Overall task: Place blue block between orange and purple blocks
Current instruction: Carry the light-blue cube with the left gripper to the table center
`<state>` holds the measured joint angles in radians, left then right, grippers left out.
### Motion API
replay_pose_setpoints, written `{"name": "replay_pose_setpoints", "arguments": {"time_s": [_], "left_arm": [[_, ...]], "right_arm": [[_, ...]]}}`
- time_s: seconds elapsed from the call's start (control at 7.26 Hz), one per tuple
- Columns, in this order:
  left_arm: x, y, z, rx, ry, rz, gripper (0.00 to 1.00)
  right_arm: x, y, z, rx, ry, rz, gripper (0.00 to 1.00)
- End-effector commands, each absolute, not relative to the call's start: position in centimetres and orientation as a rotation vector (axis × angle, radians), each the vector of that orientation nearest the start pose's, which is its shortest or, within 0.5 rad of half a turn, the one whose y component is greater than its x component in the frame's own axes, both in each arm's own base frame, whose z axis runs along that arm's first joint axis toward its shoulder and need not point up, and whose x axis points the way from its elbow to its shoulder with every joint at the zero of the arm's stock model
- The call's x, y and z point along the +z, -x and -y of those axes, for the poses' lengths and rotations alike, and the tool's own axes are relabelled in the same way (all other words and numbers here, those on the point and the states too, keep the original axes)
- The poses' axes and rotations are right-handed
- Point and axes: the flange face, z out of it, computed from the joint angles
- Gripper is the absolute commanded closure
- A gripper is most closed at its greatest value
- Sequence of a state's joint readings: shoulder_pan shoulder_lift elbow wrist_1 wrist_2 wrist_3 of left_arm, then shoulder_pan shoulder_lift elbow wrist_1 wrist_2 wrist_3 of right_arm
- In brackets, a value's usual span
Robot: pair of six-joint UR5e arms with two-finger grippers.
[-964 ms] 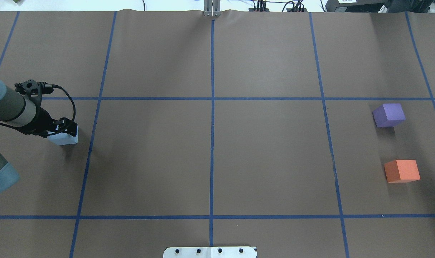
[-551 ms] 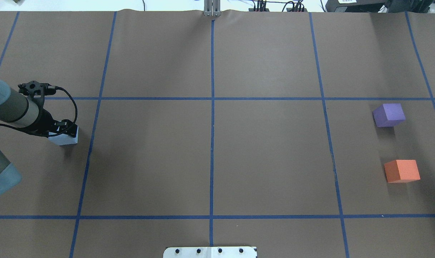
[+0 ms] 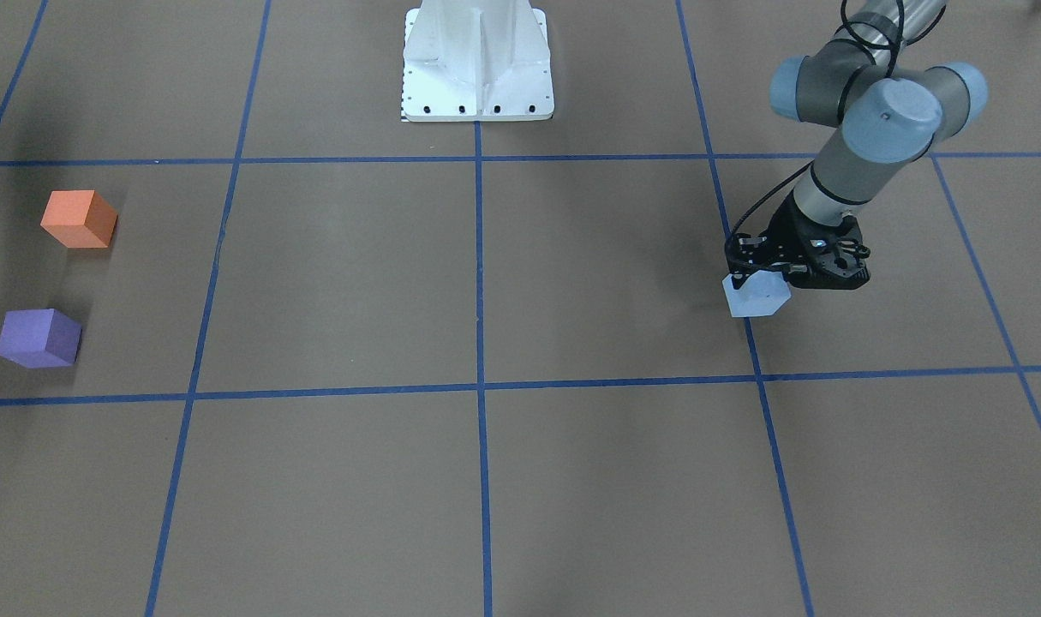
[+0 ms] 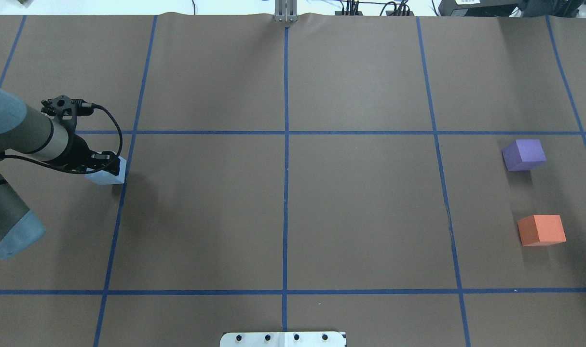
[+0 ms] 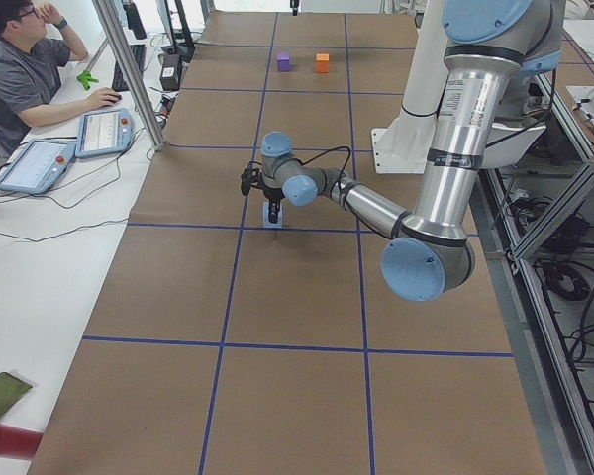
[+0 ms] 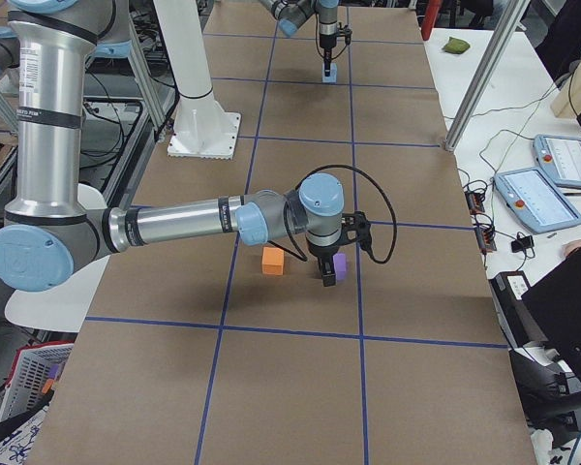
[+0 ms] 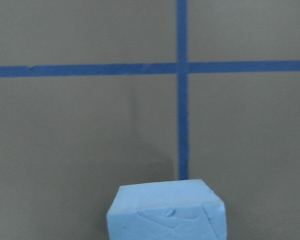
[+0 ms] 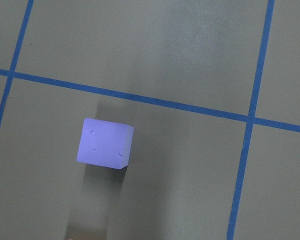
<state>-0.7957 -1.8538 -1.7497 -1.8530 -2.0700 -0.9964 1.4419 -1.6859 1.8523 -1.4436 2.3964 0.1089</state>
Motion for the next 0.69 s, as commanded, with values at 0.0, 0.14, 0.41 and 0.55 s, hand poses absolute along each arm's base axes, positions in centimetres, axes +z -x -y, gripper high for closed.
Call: {"name": "replay_pose_setpoints", "arguments": {"time_s": [0.0, 0.14, 0.41, 0.55], "left_arm": [[29.9, -44.6, 47.7, -0.019, -0.035, -0.867, 0.68], [26.4, -48.7, 48.4, -0.043, -0.074, -0.858, 0.67], [20.4, -58.1, 47.9, -0.02, -0.101, -0.84, 0.67], [17.4, -60.5, 48.0, -0.013, -0.103, -0.85, 0.64]], "right_arm": [[55.4, -0.1, 45.7, -0.143, -0.184, 0.848, 0.0], [55.6, -0.1, 45.6, -0.144, -0.189, 0.849, 0.0], [55.7, -0.2, 45.4, -0.146, -0.192, 0.851, 0.0], [55.7, -0.2, 45.4, -0.146, -0.192, 0.851, 0.0]]}}
